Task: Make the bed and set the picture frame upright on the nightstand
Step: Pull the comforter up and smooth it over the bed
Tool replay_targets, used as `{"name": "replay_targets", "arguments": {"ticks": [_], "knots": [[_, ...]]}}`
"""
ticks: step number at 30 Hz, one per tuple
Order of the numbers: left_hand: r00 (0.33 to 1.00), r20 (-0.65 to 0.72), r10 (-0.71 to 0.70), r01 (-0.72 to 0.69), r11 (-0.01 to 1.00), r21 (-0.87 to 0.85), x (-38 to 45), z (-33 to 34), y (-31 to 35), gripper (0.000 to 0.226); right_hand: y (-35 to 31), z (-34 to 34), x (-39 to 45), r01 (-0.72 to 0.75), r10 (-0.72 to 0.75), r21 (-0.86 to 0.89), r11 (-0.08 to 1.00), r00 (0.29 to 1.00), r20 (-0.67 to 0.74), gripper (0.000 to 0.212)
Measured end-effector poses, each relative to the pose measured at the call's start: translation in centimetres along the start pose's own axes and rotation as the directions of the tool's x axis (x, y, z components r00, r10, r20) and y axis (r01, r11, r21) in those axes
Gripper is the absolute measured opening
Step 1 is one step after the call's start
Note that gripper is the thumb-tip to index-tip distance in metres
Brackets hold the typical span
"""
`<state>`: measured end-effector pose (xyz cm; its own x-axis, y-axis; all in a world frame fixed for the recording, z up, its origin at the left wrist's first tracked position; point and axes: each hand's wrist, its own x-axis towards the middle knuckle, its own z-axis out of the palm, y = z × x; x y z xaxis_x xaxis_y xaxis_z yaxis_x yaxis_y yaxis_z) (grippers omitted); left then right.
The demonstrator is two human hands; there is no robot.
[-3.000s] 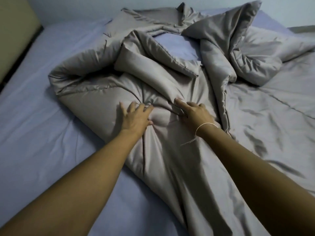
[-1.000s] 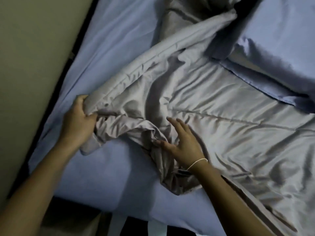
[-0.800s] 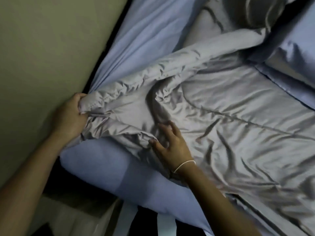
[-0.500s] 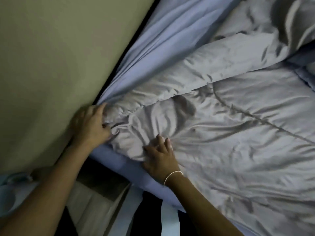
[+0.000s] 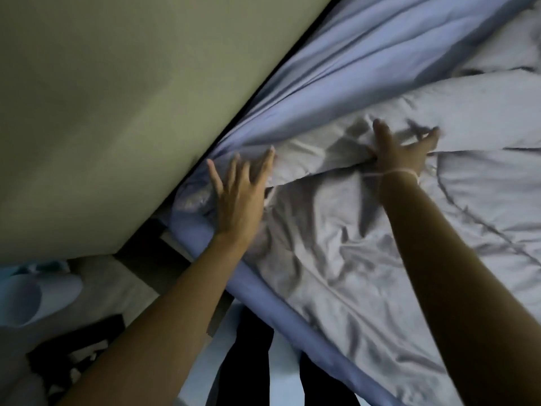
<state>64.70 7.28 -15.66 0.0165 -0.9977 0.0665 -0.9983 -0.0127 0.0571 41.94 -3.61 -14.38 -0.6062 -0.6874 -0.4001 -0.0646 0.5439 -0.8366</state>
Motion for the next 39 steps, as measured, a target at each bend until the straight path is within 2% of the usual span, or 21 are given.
{"name": "replay_targets", "arguments": {"ticks": [1, 3, 5, 7, 9, 11, 12, 13, 14, 15, 17, 18, 19, 21, 23, 27, 30, 34, 36, 39], "knots": [[1.0, -0.029, -0.01, 0.009, 0.999, -0.052, 0.8, -0.1, -0.9, 0.053, -0.3, 1.1, 1.2, -0.021, 0.021, -0.013, 1.0, 1.0, -0.004, 0.11], [0.996, -0.068, -0.057, 0.047, 0.989, -0.141, 1.9, -1.0, -3.1, 0.048, -2.6, 3.1, 0.9, 0.012, -0.011, -0.111, 0.994, 1.0, 0.001, 0.084], [0.991, -0.077, -0.11, 0.097, 0.984, -0.152, 2.3, -1.9, -5.4, 0.048, -5.2, 6.1, -0.2, 0.159, -0.143, -0.26, 0.952, 0.986, 0.08, 0.056], [0.988, -0.106, -0.11, 0.096, 0.987, -0.129, 1.5, -2.2, -6.6, 0.052, -7.7, 9.7, -1.7, 0.341, -0.289, -0.353, 0.871, 0.938, 0.194, 0.042], [0.99, -0.122, -0.072, 0.06, 0.993, -0.101, -0.4, -1.6, -6.7, 0.058, -9.4, 12.9, -3.2, 0.474, -0.311, -0.288, 0.832, 0.829, 0.465, 0.048], [0.998, -0.061, -0.018, 0.015, 0.999, -0.051, -2.2, -0.8, -6.4, 0.071, -8.8, 14.6, -4.2, 0.512, -0.151, -0.304, 0.803, 0.669, 0.728, 0.055], [1.0, -0.018, 0.013, -0.014, 0.999, -0.034, -2.8, -0.5, -6.0, 0.076, -8.0, 14.9, -4.6, 0.572, -0.135, -0.31, 0.759, 0.604, 0.785, 0.053], [0.999, 0.013, 0.05, -0.05, 0.998, -0.041, -3.1, -0.1, -5.6, 0.077, -7.0, 14.8, -5.0, 0.648, -0.196, -0.29, 0.704, 0.57, 0.798, 0.046], [0.995, 0.034, 0.089, -0.086, 0.994, -0.065, -3.3, 0.5, -5.2, 0.073, -6.2, 14.2, -5.5, 0.7, -0.298, -0.277, 0.658, 0.58, 0.758, 0.04], [0.992, 0.054, 0.113, -0.108, 0.99, -0.089, -3.3, 1.0, -4.8, 0.066, -5.2, 13.3, -5.8, 0.722, -0.408, -0.262, 0.64, 0.608, 0.681, 0.037], [0.99, 0.104, 0.094, -0.084, 0.991, -0.1, -3.3, 2.3, -4.5, 0.056, -2.3, 10.9, -5.9, 0.771, -0.592, -0.253, 0.584, 0.618, 0.517, 0.039], [0.988, 0.14, 0.063, -0.051, 0.994, -0.092, -3.2, 2.9, -4.7, 0.056, -0.5, 9.6, -5.8, 0.783, -0.625, -0.311, 0.539, 0.619, 0.475, 0.041], [0.984, 0.178, 0.027, -0.013, 0.997, -0.082, -3.2, 3.6, -5.4, 0.057, 1.5, 8.7, -5.7, 0.778, -0.607, -0.394, 0.49, 0.629, 0.486, 0.045], [0.977, 0.212, -0.022, 0.037, 0.997, -0.067, -3.5, 4.7, -6.8, 0.058, 5.3, 7.6, -6.6, 0.741, -0.472, -0.583, 0.332, 0.666, 0.578, 0.054], [0.978, 0.202, -0.051, 0.067, 0.995, -0.075, -4.0, 5.1, -7.6, 0.057, 8.2, 7.4, -8.0, 0.741, -0.388, -0.644, 0.19, 0.659, 0.644, 0.058], [0.96, 0.21, -0.187, 0.204, 0.977, -0.065, -6.3, 5.1, -8.1, 0.055, 9.9, 7.5, -11.6, 0.796, -0.336, -0.586, 0.153, 0.599, 0.727, 0.066], [0.939, 0.25, -0.234, 0.263, 0.961, -0.089, -8.3, 4.3, -8.7, 0.054, 11.0, 6.2, -14.6, 0.874, -0.236, -0.474, 0.108, 0.486, 0.842, 0.074], [0.912, 0.173, -0.372, 0.404, 0.887, -0.224, -10.3, 2.9, -9.3, 0.046, 13.4, 3.4, -17.9, 0.968, -0.188, -0.25, -0.004, 0.245, 0.951, 0.091], [0.84, 0.119, -0.53, 0.54, 0.795, -0.276, -10.9, 2.4, -9.8, 0.043, 15.0, 2.1, -18.7, 0.982, -0.166, -0.185, -0.048, 0.175, 0.971, 0.101], [0.641, 0.166, -0.75, 0.735, 0.537, -0.414, -10.0, 1.6, -9.3, 0.048, 16.6, 1.3, -19.5, 0.981, -0.217, -0.17, -0.097, 0.146, 0.965, 0.098]]}}
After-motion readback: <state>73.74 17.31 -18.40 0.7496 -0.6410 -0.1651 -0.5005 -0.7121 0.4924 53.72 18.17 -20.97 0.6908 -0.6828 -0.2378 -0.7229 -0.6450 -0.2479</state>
